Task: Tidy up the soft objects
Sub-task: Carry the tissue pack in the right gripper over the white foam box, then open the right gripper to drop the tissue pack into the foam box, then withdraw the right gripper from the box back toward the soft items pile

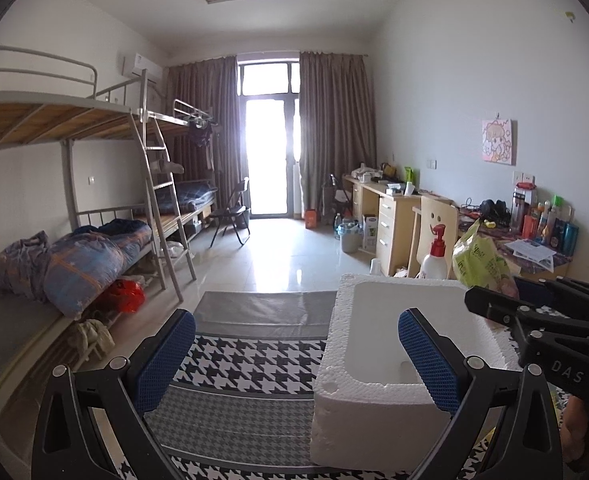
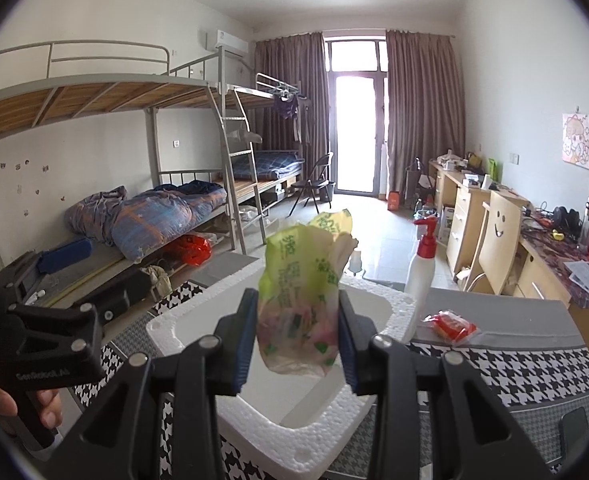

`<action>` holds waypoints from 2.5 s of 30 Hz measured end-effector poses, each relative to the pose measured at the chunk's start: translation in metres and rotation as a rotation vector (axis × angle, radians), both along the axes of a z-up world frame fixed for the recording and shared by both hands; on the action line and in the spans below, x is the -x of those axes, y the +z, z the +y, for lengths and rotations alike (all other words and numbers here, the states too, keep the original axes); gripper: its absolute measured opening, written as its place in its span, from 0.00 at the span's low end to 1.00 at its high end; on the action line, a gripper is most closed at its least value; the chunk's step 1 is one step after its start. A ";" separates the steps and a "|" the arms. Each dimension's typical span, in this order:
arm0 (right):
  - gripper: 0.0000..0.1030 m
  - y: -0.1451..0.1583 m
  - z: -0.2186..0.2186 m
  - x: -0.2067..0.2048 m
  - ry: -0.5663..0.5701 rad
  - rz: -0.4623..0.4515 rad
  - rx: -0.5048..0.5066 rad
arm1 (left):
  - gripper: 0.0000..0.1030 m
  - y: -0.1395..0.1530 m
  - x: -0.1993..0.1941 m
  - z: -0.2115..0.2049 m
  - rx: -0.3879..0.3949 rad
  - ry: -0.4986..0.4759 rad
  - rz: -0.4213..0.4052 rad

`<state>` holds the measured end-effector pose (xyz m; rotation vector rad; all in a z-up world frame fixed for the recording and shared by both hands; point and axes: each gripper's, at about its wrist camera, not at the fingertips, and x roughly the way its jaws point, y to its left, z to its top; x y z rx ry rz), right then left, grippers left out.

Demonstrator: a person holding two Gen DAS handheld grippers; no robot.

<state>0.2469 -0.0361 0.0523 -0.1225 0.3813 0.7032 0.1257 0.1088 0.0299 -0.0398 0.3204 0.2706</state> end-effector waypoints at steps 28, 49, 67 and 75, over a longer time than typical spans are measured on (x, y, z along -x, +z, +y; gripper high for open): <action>0.78 -0.024 0.028 -0.015 0.030 0.128 0.050 | 0.99 -0.006 0.007 0.023 0.043 0.025 -0.005; 0.93 -0.014 0.000 0.008 -0.007 0.061 0.003 | 0.99 -0.003 0.017 0.002 0.037 -0.015 -0.010; 0.93 -0.005 -0.040 0.042 -0.066 0.006 -0.030 | 0.99 0.003 0.034 -0.032 0.033 -0.106 -0.042; 0.93 -0.006 -0.051 0.052 -0.090 -0.002 -0.035 | 0.99 0.004 0.040 -0.048 0.004 -0.125 -0.045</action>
